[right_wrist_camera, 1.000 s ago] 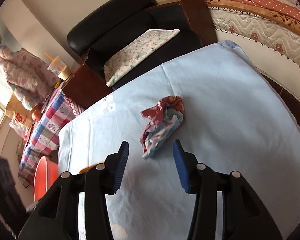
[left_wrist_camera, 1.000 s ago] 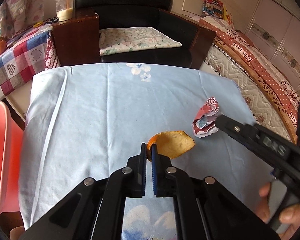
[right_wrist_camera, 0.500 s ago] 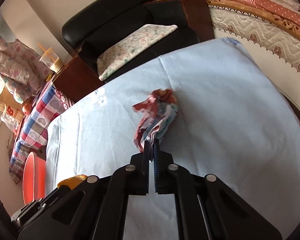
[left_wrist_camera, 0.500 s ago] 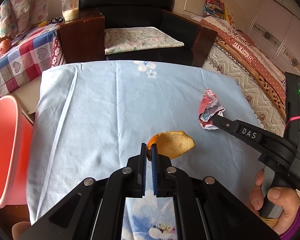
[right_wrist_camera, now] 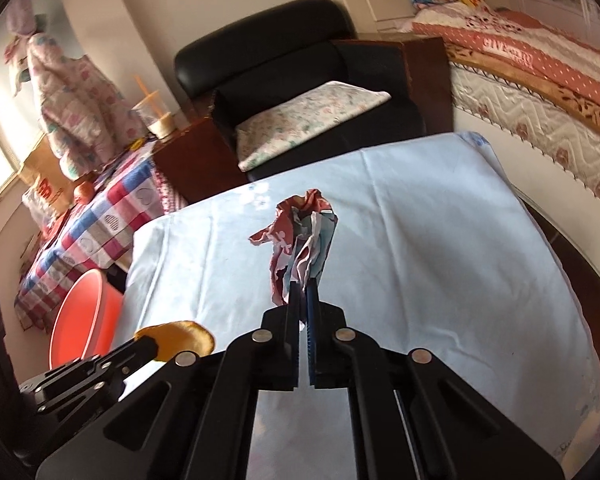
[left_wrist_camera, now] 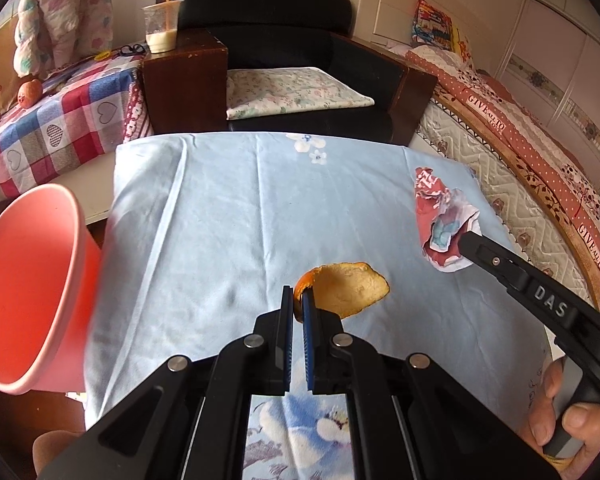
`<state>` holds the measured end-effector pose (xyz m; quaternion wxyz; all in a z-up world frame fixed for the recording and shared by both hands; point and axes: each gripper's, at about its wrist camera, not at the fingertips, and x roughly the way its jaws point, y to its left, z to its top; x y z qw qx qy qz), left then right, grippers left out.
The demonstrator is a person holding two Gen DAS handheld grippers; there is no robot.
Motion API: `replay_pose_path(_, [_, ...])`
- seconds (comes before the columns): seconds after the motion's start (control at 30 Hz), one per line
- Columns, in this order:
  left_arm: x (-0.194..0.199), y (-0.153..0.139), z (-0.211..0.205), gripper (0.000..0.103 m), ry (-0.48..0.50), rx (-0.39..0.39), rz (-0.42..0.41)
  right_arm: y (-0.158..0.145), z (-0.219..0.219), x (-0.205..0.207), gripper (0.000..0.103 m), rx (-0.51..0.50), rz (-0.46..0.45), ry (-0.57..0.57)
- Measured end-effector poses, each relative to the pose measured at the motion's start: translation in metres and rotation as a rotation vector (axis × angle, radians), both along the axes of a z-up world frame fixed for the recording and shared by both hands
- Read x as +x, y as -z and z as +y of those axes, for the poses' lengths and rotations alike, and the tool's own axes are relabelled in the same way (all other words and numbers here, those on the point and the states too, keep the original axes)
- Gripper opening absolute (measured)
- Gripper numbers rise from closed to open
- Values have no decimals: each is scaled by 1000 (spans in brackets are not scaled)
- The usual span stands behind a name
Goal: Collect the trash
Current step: 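Carry the peel and candy wrapper over the pink bucket and open both tools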
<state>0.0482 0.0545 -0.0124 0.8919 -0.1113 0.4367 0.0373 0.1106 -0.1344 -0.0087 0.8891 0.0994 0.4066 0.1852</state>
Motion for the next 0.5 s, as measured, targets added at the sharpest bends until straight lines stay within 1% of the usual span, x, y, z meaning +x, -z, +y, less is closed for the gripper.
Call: replay_pose_path(0.5, [-37, -19, 44, 4, -108, -12, -38, -17, 49, -29, 3, -5, -32, -140])
